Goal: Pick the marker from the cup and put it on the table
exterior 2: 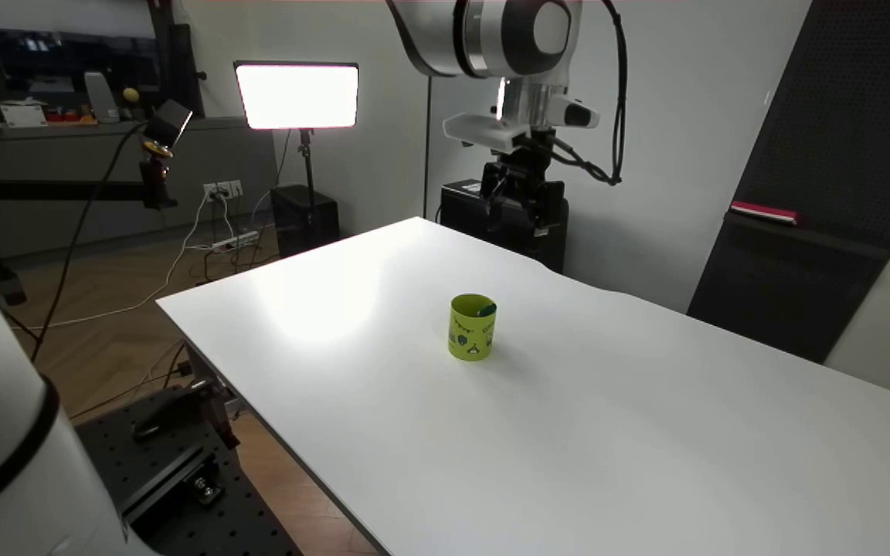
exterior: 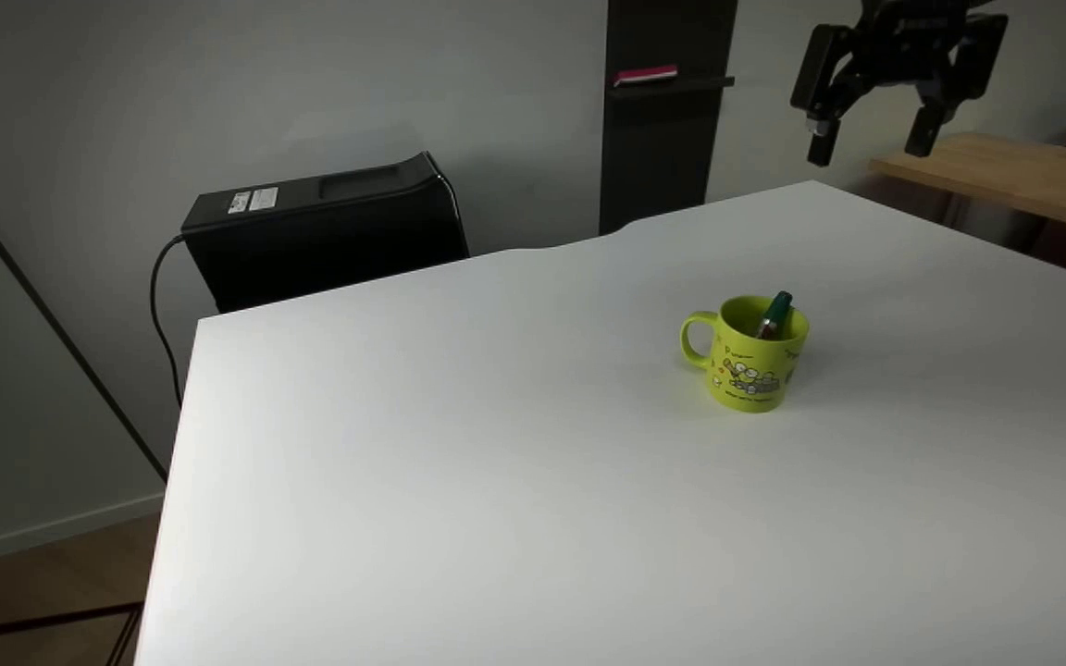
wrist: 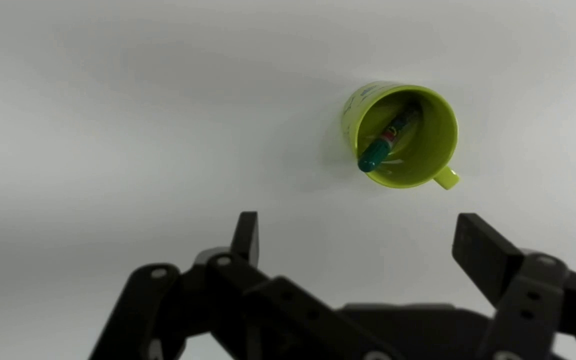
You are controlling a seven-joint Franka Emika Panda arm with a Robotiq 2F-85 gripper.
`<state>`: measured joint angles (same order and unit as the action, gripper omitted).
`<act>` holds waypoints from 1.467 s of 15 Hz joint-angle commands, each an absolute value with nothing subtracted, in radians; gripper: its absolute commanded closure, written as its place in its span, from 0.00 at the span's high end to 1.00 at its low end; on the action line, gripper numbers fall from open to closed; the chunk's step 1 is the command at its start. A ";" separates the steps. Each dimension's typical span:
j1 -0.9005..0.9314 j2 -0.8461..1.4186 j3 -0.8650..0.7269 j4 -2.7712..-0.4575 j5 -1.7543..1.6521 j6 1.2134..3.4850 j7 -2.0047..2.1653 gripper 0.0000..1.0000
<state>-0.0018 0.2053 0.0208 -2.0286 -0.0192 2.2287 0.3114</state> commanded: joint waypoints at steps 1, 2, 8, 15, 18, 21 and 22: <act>0.029 0.279 0.019 -1.936 0.006 2.209 0.307 1.00; 0.036 0.294 0.020 -1.926 0.006 2.210 0.308 1.00; 0.064 0.356 0.019 -1.899 0.011 2.211 0.302 1.00; 0.073 0.366 0.011 -1.931 0.002 2.218 0.307 1.00; 0.073 0.367 0.011 -1.931 0.002 2.215 0.307 1.00; 0.074 0.367 0.011 -1.931 0.002 2.215 0.307 1.00; 0.074 0.367 0.011 -1.931 0.002 2.215 0.307 1.00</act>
<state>0.0649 0.3665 0.0201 -1.9322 -0.0022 2.2165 0.3105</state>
